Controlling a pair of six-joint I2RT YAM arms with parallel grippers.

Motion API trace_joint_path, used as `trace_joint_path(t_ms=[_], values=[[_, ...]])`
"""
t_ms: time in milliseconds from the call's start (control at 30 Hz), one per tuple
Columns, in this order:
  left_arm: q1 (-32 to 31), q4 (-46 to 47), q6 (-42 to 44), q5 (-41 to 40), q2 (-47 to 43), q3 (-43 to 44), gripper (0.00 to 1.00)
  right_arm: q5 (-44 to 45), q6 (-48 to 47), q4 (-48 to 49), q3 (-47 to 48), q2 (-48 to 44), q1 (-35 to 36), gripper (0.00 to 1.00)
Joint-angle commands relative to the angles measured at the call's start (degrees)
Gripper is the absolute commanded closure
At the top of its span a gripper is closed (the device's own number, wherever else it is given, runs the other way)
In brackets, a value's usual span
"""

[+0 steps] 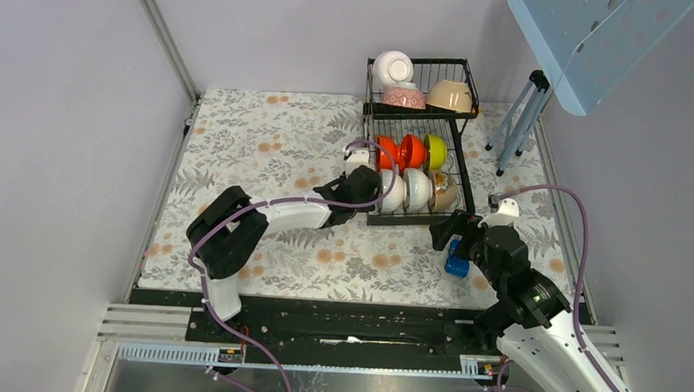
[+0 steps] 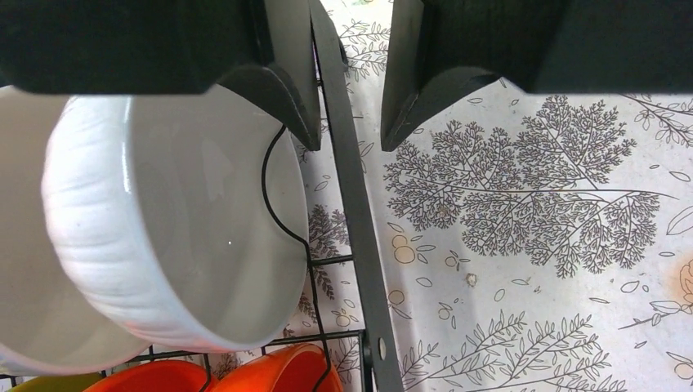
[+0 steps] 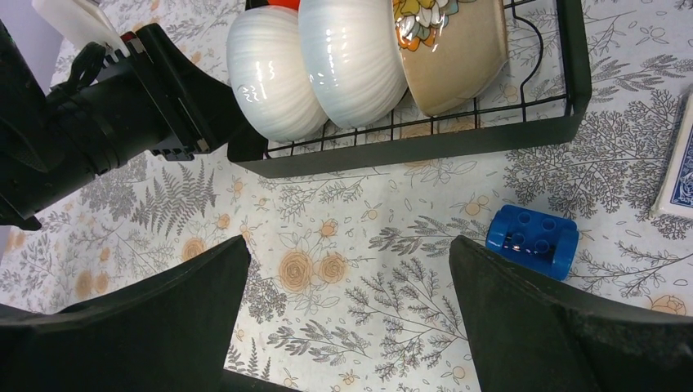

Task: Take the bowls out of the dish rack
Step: Move the dish rack to the center of the board.

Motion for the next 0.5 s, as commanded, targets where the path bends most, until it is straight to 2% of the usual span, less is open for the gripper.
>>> trace_joint_path(t_ms=[0, 100, 300, 467], values=[[0.18, -0.85, 0.13, -4.52, -0.98, 0.87, 0.67, 1.78, 0.48, 0.54, 1.00, -1.03, 0.38, 0.01], [0.15, -1.03, -0.06, -5.08, -1.74, 0.26, 0.74, 1.76, 0.47, 0.19, 1.45, -0.43, 0.36, 0.01], [0.13, -2.00, -0.75, -5.83, -3.17, -1.02, 0.99, 0.79, 0.38, -0.04, 2.03, -0.12, 0.36, 0.00], [0.09, -1.75, -2.86, -6.35, -6.03, -4.74, 1.00, 0.21, 0.18, -0.21, 2.40, 0.57, 0.39, 0.00]])
